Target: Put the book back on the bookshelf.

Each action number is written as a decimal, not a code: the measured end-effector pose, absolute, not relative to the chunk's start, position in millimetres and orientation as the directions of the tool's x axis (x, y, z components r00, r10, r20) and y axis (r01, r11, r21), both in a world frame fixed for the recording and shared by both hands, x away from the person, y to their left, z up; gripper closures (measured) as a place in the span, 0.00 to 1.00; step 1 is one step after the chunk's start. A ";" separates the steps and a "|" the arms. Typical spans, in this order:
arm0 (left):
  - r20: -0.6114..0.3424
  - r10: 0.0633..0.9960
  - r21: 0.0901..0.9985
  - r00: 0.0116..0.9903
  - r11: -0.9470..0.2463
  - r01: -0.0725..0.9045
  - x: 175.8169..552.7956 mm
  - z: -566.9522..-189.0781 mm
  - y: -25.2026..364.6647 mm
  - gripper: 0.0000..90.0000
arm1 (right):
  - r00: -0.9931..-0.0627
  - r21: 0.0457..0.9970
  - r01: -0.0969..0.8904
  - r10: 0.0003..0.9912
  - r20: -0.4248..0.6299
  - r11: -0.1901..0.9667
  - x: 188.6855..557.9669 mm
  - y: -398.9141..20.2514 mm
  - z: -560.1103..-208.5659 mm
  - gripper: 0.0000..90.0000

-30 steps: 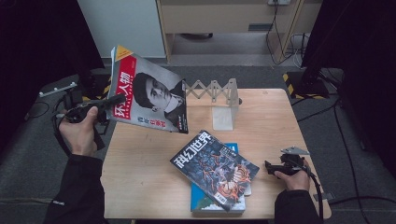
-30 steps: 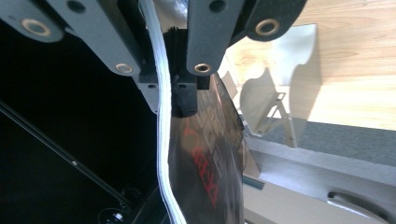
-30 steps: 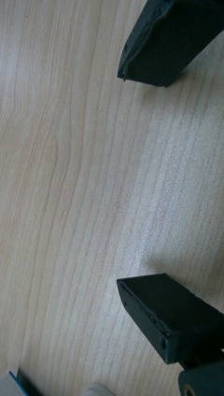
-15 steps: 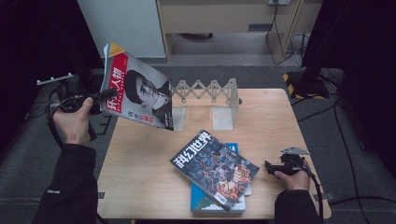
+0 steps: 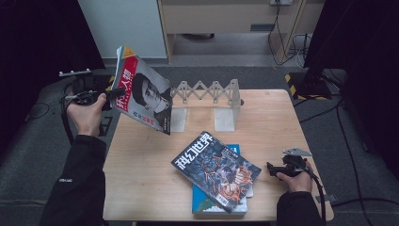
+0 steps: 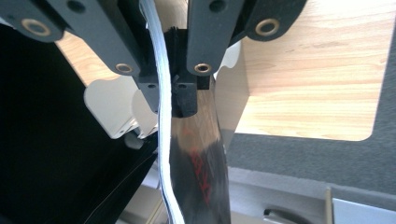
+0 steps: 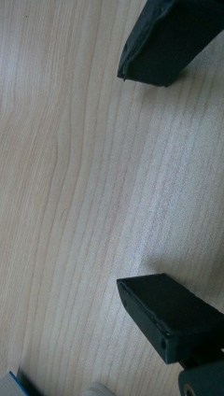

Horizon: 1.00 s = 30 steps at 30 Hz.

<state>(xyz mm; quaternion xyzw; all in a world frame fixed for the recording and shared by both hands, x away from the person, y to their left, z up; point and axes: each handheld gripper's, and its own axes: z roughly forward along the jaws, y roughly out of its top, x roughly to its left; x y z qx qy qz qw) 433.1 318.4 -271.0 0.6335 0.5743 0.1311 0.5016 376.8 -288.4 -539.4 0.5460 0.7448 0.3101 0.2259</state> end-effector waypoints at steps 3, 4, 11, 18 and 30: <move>-0.395 0.869 0.773 0.300 0.138 0.619 441.1 -274.9 309.4 0.95 | -0.302 0.709 0.673 0.953 0.002 0.211 376.8 -288.4 -539.4 0.03; -0.395 0.869 0.773 0.300 0.138 0.619 441.1 -274.9 309.4 0.95 | -0.302 0.709 0.673 0.953 0.002 0.211 376.8 -288.4 -539.4 0.03; -0.320 0.905 0.756 0.281 0.065 0.651 456.6 -279.6 285.9 0.95 | -0.302 0.709 0.673 0.953 0.002 0.212 376.8 -288.5 -539.4 0.03; -0.266 0.932 0.738 0.244 0.034 0.674 469.2 -281.9 270.5 0.95 | -0.303 0.709 0.673 0.953 0.003 0.212 377.0 -288.5 -539.4 0.03; -0.186 0.967 0.716 0.176 0.010 0.698 485.1 -278.7 252.5 0.95 | -0.297 0.709 0.675 0.955 0.007 0.204 377.0 -288.0 -539.3 0.03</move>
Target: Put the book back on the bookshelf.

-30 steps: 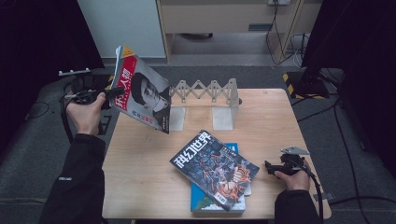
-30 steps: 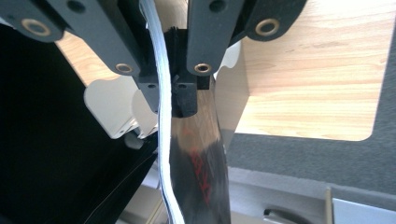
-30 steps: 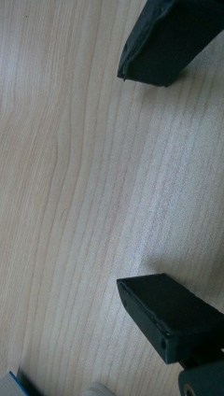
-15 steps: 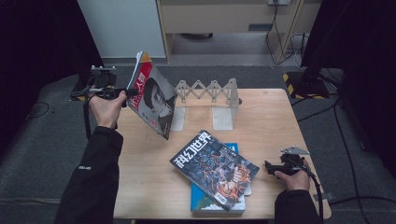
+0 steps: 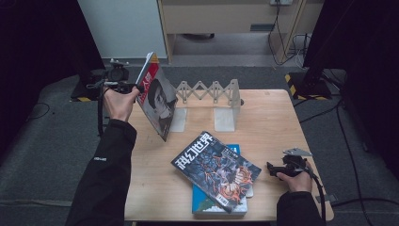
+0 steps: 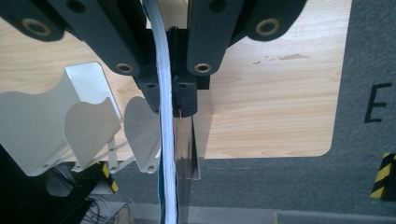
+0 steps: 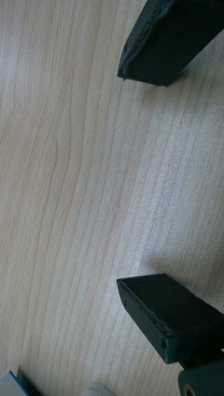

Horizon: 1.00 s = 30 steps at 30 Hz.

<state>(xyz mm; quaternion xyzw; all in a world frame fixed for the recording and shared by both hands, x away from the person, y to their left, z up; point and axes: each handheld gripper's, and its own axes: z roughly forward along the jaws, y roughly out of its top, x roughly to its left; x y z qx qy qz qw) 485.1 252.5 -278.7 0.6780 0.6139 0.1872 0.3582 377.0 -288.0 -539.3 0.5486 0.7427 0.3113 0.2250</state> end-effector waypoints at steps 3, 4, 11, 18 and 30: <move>-0.189 0.970 0.706 0.156 0.024 0.708 489.6 -281.5 251.0 0.95 | -0.298 0.709 0.675 0.955 0.007 0.205 377.0 -288.1 -539.3 0.03; -0.186 0.970 0.702 0.154 0.021 0.712 491.4 -283.0 250.2 0.95 | -0.294 0.710 0.675 0.956 0.010 0.201 377.1 -287.8 -539.3 0.03; -0.149 0.978 0.680 0.144 -0.004 0.734 499.7 -292.9 241.4 0.95 | -0.295 0.710 0.675 0.955 0.011 0.200 377.2 -287.8 -539.4 0.02; -0.152 0.979 0.667 0.139 -0.002 0.745 505.5 -295.9 236.5 0.95 | -0.297 0.710 0.675 0.955 0.011 0.201 377.1 -287.8 -539.4 0.02; -0.215 0.959 0.765 0.183 0.049 0.642 497.6 -305.0 246.7 0.81 | -0.298 0.711 0.673 0.954 0.009 0.204 377.2 -288.0 -539.5 0.02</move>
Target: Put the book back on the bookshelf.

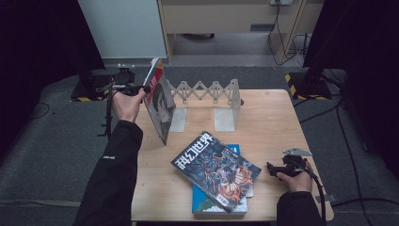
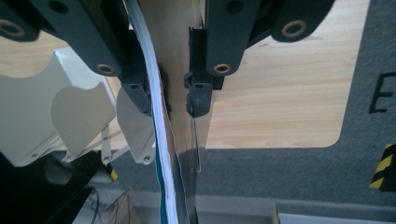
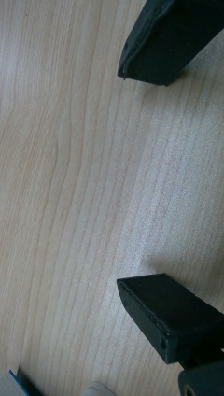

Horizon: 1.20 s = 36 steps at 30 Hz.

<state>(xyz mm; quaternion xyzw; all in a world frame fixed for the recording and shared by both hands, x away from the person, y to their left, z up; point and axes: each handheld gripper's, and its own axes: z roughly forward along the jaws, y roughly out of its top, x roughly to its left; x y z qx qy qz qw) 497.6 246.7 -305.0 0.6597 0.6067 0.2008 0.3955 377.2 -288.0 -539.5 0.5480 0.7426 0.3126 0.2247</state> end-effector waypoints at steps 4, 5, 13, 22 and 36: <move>-0.209 0.955 0.801 0.210 0.044 0.597 494.2 -308.1 250.2 0.74 | -0.298 0.710 0.674 0.955 0.009 0.204 377.2 -288.0 -539.5 0.02; -0.201 0.953 0.812 0.225 0.034 0.583 492.7 -308.1 250.8 0.71 | -0.300 0.711 0.672 0.954 0.007 0.207 377.3 -288.1 -539.6 0.02; -0.211 0.928 0.874 0.307 0.039 0.484 471.3 -309.4 261.9 0.47 | -0.302 0.709 0.673 0.953 0.004 0.210 377.3 -288.3 -539.5 0.02; -0.213 0.902 0.921 0.375 0.058 0.385 436.8 -306.0 274.2 0.34 | -0.288 0.709 0.677 0.958 0.006 0.199 377.2 -287.7 -538.9 0.05; -0.264 0.861 0.926 0.435 0.101 0.363 380.4 -349.2 278.2 0.32 | -0.280 0.714 0.678 0.960 0.031 0.175 375.7 -286.5 -525.5 0.24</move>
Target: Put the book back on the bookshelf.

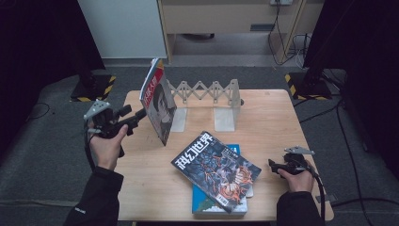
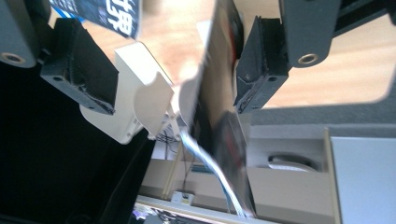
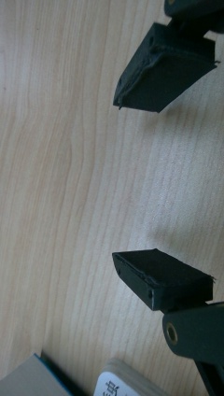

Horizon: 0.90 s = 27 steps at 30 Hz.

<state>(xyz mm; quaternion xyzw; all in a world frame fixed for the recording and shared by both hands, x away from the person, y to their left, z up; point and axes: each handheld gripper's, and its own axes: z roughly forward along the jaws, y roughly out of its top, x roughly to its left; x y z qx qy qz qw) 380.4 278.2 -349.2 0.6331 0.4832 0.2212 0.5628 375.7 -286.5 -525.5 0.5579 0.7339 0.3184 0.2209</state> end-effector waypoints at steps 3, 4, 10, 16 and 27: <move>-0.282 0.853 0.916 0.440 0.102 0.389 370.1 -371.6 274.4 0.31 | -0.278 0.729 0.664 0.960 0.032 0.168 374.8 -286.3 -520.5 0.25; -0.282 0.853 0.916 0.440 0.102 0.389 370.1 -371.6 274.4 0.31 | -0.278 0.729 0.664 0.960 0.032 0.168 374.8 -286.3 -520.5 0.25; -0.315 0.841 0.889 0.440 0.100 0.446 363.8 -404.5 265.8 0.31 | -0.294 0.744 0.647 0.955 0.043 0.166 373.4 -281.8 -515.1 0.26; -0.338 0.829 0.862 0.445 0.083 0.501 361.4 -434.4 256.8 0.31 | -0.319 0.765 0.621 0.947 0.049 0.170 369.3 -273.8 -506.6 0.27; -0.391 0.806 0.801 0.445 0.061 0.595 356.9 -473.1 243.9 0.30 | -0.347 0.789 0.592 0.935 0.069 0.162 360.6 -257.0 -492.0 0.28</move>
